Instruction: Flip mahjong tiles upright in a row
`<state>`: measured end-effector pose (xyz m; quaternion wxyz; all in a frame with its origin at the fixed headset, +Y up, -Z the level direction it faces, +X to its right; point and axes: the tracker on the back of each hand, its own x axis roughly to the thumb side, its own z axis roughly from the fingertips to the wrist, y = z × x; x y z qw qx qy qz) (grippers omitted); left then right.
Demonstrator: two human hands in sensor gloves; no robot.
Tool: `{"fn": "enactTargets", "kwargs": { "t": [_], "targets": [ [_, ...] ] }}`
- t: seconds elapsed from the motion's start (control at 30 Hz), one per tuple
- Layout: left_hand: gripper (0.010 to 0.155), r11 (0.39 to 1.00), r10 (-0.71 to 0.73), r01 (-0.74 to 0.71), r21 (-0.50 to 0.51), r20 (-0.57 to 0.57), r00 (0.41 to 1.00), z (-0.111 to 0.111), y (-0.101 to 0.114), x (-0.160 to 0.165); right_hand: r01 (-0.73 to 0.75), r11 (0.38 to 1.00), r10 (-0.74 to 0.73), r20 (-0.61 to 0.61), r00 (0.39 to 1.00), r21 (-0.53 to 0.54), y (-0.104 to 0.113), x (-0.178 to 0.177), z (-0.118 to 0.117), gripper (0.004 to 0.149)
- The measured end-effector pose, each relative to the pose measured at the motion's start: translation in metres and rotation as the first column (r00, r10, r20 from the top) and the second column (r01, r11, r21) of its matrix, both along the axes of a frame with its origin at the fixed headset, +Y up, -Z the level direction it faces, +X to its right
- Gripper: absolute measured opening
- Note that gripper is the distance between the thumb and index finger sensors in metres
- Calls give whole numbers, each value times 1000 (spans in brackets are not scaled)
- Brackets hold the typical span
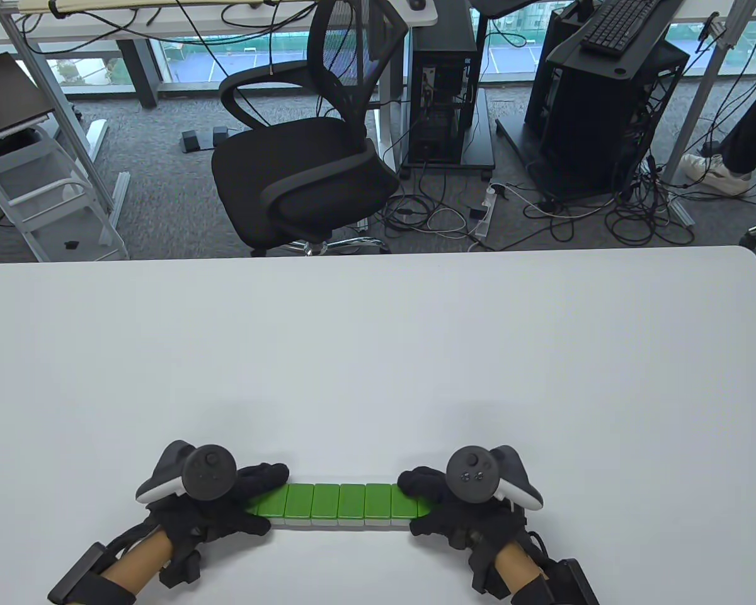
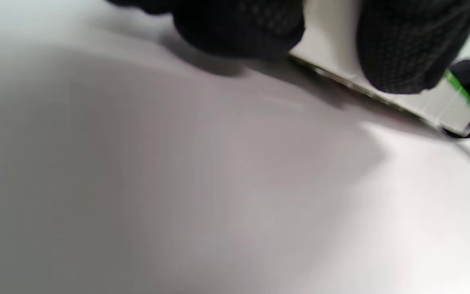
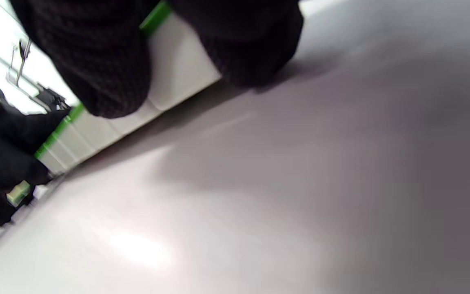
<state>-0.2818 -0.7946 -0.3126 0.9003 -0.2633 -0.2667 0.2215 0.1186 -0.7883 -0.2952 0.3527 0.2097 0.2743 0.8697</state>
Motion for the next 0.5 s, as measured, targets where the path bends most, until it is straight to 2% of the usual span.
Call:
{"fn": "enactTargets", "kwargs": {
  "t": [0.03, 0.1, 0.2, 0.37, 0.5],
  "targets": [
    [74, 996, 51, -51, -73, -11, 999, -7, -2, -2, 66, 995, -64, 24, 998, -77, -2, 4, -7, 62],
    [68, 974, 133, -140, -180, -49, 990, -18, -7, -6, 141, 977, -132, 68, 989, -163, -7, 9, -17, 57],
    [61, 938, 187, -211, -276, -111, 976, -33, -12, -8, 216, 945, -188, 135, 973, -244, -12, 14, -26, 55],
    [55, 930, 199, -243, -275, -178, 964, -46, -13, -7, 252, 946, -216, 182, 959, -205, -10, 15, -39, 43],
    [55, 945, 194, -232, -232, -176, 965, -44, -10, -6, 242, 950, -209, 176, 962, -197, -9, 14, -43, 43]
  ]
}}
